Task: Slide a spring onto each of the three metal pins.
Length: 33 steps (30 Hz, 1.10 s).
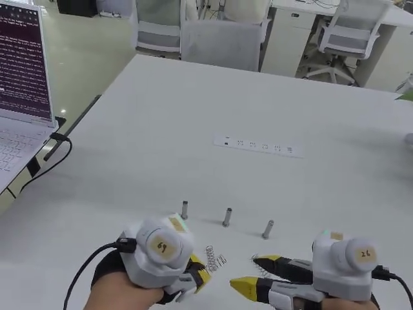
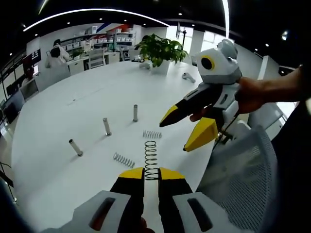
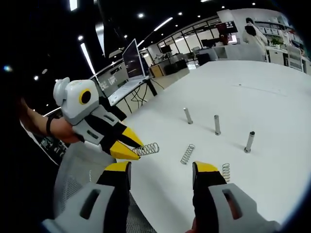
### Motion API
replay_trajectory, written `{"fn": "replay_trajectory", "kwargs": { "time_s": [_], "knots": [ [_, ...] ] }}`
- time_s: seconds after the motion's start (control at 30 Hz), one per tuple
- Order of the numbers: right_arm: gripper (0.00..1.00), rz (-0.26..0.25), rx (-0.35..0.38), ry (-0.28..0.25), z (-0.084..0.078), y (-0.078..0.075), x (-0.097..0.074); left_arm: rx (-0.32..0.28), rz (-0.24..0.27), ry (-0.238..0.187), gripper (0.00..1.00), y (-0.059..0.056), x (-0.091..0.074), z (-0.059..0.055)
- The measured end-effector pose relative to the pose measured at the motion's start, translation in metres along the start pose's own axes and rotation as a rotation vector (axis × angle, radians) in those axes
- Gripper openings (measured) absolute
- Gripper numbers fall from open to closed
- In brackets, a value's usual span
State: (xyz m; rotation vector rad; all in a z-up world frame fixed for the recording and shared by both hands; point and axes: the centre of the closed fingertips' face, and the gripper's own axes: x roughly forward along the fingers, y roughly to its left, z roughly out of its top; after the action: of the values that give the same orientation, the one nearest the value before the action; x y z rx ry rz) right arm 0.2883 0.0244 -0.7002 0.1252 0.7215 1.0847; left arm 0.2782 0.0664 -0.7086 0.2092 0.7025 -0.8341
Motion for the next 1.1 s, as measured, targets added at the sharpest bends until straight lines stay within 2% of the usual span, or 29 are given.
{"fn": "replay_trajectory", "kwargs": {
  "time_s": [0.23,0.33,0.7,1.1],
  "knots": [
    [0.44,0.025,0.034,-0.021,0.003,0.002,0.003,0.016,-0.013,-0.005,0.02,-0.006,0.001,0.003],
    [0.42,0.049,0.078,-0.042,0.004,0.005,0.005,0.023,-0.015,-0.007,0.02,-0.008,0.001,0.004],
    [0.33,0.1,0.137,-0.07,0.006,0.017,0.014,0.053,-0.024,-0.017,0.02,-0.014,0.001,0.011],
    [0.25,0.115,0.177,-0.088,0.007,0.02,0.016,0.092,-0.034,-0.02,0.02,-0.02,0.002,0.014]
  ]
}}
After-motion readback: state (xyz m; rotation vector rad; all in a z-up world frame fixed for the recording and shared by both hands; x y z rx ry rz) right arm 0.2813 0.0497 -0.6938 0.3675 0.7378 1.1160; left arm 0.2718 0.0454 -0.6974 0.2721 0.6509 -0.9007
